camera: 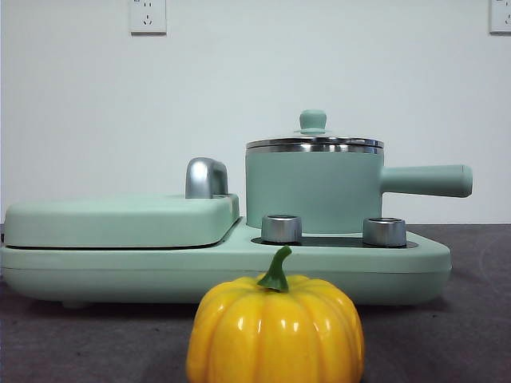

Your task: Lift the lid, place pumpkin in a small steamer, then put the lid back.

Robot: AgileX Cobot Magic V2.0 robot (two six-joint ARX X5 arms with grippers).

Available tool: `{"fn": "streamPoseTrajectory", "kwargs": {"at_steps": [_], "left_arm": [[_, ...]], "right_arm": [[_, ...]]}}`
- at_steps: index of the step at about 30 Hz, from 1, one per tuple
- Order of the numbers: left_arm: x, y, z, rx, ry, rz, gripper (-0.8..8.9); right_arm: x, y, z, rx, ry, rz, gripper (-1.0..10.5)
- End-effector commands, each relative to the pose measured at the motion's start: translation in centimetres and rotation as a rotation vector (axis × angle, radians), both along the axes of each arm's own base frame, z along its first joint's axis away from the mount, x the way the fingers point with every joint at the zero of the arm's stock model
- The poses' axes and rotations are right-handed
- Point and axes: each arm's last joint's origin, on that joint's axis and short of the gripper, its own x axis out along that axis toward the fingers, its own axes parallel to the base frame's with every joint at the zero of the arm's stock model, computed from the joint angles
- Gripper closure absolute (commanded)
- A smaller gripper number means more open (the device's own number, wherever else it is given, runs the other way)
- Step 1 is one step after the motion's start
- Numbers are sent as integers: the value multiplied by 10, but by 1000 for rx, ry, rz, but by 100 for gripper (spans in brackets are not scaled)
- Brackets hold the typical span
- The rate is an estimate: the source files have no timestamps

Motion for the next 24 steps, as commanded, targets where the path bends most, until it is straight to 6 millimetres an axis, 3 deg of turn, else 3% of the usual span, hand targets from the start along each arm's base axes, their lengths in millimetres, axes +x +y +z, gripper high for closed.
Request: {"fn": "streamPoseTrajectory", "kwargs": {"at_steps": [1, 9, 15, 19, 21, 24], "left_arm": [[4, -5, 25, 37, -28, -102, 796], [18, -23, 65, 52, 33, -378, 795], [17, -31, 70, 36, 35, -464, 786], [16, -33, 70, 36, 35, -477, 769], [16, -33, 69, 36, 36, -479, 678], [17, -33, 69, 36, 42, -478, 425]], "right_arm": [[1, 3, 17, -6, 13, 109, 916], [9, 9, 50, -25, 56, 370, 916], [7, 10, 53, -14, 68, 401, 906], [6, 10, 48, -9, 127, 387, 756], [6, 9, 46, -12, 144, 381, 665], [6, 9, 45, -14, 155, 365, 535]]}}
